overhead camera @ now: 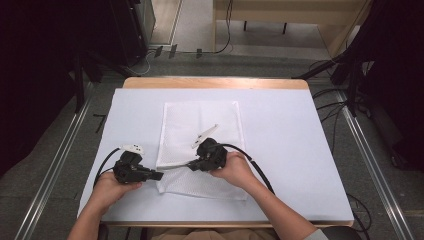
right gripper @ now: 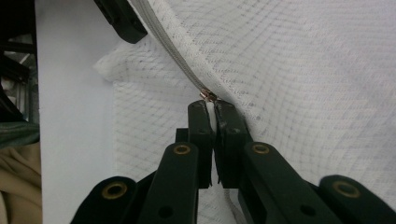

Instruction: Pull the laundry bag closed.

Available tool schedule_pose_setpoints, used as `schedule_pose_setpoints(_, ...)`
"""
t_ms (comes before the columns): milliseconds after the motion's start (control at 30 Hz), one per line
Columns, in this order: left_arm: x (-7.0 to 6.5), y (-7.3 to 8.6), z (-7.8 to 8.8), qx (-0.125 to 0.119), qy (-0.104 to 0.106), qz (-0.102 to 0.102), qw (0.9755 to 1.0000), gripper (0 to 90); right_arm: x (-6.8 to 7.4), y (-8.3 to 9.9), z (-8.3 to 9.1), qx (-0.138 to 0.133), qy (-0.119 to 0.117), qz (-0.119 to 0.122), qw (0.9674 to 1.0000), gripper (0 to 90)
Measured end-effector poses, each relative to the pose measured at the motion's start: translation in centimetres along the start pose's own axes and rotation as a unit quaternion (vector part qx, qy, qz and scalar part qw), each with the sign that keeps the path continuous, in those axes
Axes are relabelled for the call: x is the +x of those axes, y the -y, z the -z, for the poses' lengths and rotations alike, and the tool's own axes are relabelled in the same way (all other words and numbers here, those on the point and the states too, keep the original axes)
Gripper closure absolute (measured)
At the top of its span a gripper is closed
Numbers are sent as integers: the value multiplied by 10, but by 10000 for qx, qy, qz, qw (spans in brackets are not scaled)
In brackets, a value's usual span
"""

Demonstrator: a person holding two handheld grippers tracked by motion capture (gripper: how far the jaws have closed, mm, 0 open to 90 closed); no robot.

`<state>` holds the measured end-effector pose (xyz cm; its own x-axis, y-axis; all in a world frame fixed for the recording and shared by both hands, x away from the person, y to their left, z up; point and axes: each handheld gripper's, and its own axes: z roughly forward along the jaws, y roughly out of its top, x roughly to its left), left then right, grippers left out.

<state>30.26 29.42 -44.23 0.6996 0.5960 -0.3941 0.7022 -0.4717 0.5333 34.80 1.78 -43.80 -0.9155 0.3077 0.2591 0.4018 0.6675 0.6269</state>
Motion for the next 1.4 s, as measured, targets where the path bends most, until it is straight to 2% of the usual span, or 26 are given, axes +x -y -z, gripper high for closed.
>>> schedule_pose_setpoints(133,1,0,0,27,12,15,10000,891,1,8,6,9,114,-28,9999,883)
schedule_pose_setpoints(333,-1,0,-2,67,37,-58,10000,891,-5,15,8,6,145,-136,9998,883)
schedule_pose_setpoints(500,-2,-2,-4,119,58,-81,9999,891,-7,19,7,26,164,-116,9998,883)
schedule_pose_setpoints(700,-2,-2,-4,72,99,-63,9999,890,-11,23,14,6,207,-238,9995,883)
schedule_pose_setpoints(900,-2,-2,-3,86,130,-80,9998,889,-13,27,22,-59,248,-190,9995,882)
schedule_pose_setpoints(1133,-3,-1,-2,104,116,-73,9999,888,-14,31,25,-21,296,-309,9991,882)
schedule_pose_setpoints(1267,-4,-1,-2,80,119,-83,9999,888,-13,33,28,-5,347,-275,9990,882)
schedule_pose_setpoints(1400,-4,0,-2,79,104,-99,9999,888,-17,37,31,-54,229,-344,9991,882)
